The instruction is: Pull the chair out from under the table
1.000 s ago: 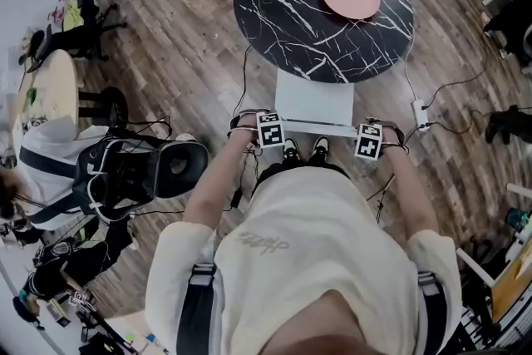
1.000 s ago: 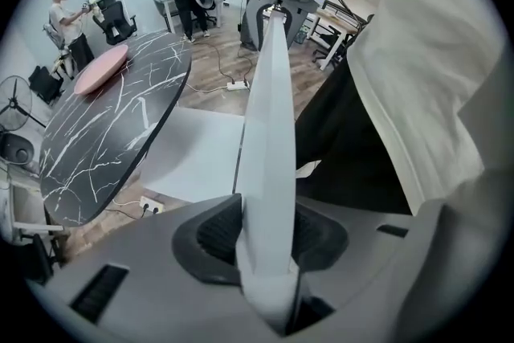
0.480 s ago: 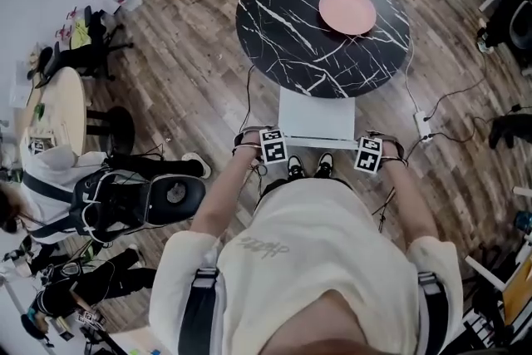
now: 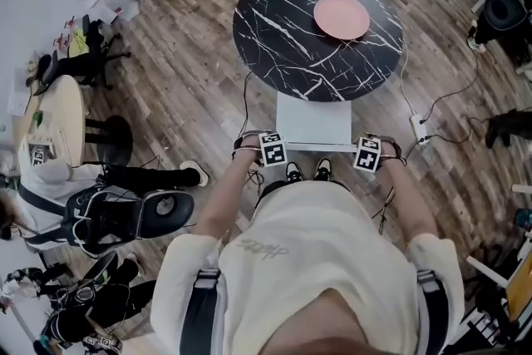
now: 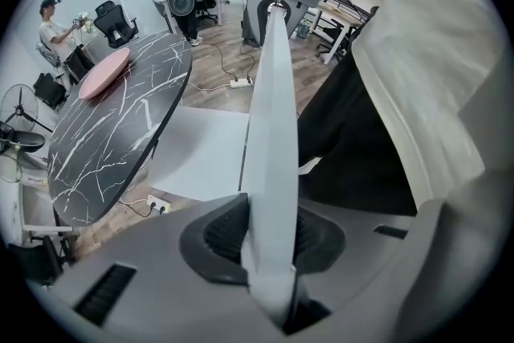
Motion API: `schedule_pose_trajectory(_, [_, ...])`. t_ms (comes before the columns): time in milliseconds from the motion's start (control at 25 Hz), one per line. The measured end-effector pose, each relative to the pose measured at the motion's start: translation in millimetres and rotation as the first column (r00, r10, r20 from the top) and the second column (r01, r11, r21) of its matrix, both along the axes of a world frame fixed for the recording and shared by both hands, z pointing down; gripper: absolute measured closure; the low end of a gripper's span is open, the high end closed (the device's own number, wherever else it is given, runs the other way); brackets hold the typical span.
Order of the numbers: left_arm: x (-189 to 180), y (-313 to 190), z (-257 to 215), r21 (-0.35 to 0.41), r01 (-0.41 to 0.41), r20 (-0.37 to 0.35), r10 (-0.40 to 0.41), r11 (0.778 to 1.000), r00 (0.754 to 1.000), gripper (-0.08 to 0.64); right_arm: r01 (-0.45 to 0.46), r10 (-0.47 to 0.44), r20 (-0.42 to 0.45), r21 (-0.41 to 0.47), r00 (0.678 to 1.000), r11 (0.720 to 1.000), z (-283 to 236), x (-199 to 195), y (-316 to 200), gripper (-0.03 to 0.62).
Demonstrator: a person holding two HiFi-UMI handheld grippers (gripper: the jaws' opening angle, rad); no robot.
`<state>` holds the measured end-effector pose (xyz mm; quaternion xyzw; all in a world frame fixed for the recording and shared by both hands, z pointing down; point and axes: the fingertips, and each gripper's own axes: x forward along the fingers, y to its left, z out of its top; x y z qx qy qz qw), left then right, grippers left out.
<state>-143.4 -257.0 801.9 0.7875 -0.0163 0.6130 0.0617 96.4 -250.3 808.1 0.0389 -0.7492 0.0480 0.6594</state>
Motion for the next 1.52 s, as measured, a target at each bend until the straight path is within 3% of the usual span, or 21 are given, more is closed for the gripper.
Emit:
schedule_pose_trajectory(880, [-5,47,-4,-0.025,-0.018,-0.003,0.017,1.000,1.000,0.459,0.019,-0.020,-0.017,-0.025,1.000,0.999,-4,-6,51,0.469])
schedule_pose_trajectory(1520, [0,90,1,-0.028,0.041,0.036,-0.040,0.999,0.999,0.457,0.063,-0.063,-0.005,-0.026,0.998,0.998,-1,0,85,0.469])
